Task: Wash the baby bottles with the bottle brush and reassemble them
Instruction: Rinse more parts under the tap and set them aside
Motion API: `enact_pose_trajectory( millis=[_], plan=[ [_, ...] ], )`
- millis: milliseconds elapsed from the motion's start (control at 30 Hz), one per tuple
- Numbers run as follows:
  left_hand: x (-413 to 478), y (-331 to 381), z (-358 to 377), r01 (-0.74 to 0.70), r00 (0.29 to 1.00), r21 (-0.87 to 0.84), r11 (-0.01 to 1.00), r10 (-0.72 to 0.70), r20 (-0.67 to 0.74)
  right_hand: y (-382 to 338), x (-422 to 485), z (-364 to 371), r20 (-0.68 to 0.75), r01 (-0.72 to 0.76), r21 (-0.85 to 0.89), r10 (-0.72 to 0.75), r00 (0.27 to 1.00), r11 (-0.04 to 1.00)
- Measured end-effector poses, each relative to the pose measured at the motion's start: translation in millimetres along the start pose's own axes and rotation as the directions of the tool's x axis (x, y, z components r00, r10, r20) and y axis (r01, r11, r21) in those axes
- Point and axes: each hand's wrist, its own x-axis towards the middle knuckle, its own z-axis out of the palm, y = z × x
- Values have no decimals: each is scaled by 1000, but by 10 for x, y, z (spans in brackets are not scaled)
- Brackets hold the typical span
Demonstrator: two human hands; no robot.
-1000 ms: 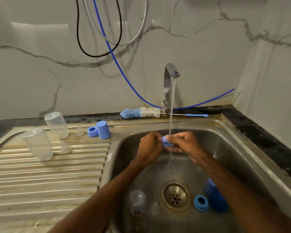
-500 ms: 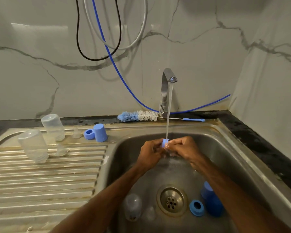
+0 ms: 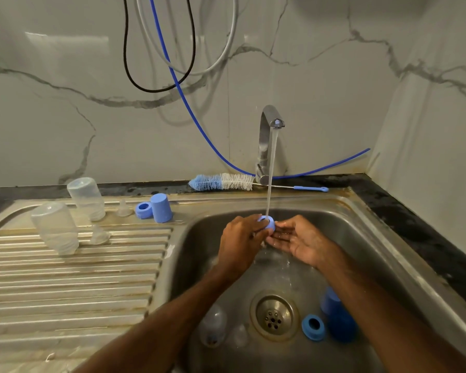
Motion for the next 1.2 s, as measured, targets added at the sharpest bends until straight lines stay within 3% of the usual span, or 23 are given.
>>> enact_pose_trajectory(
  millis=[100, 233, 300, 433, 600, 667, 733, 833, 967, 1100, 1200],
  plan=[
    [-10, -22, -21, -46, 999, 133, 990, 47, -4, 13, 2, 11, 0, -43, -10, 43, 999, 999],
    [6, -58, -6, -37, 999, 158, 987, 34, 17, 14, 19, -2, 35, -54, -20, 55, 998, 998],
    [20, -97, 5, 62, 995, 104, 993, -70, 70, 21, 33, -8, 43, -1, -55, 3, 999, 999],
    [12, -98, 70, 238, 960, -9, 971, -234, 155, 56, 32, 6, 20, 168, -298, -170, 985, 940],
    [8, -25, 45, 481, 875, -334, 810, -464, 136, 51, 40, -20, 40, 228, -377, -230, 972, 898],
    [18, -27, 30, 529, 848, -415, 741, -475, 234, 54, 29, -33, 37, 250, -436, -260, 965, 865],
    [28, -27, 38, 538, 842, -405, 739, -452, 294, 68, 32, -36, 26, 251, -479, -272, 962, 841],
    [28, -27, 54, 466, 880, -352, 812, -388, 273, 60, 51, -17, 18, 201, -449, -216, 976, 871],
    [45, -57, 29, 496, 868, -329, 804, -442, 228, 5, 40, -29, 158, 155, -364, -104, 982, 918],
    [42, -99, 65, 557, 827, -294, 776, -488, 278, 30, 42, -12, 127, 211, -370, -176, 976, 905],
    [41, -119, 110, 507, 857, -323, 799, -428, 287, 26, 52, -15, 89, 207, -300, -189, 978, 931]
  ],
)
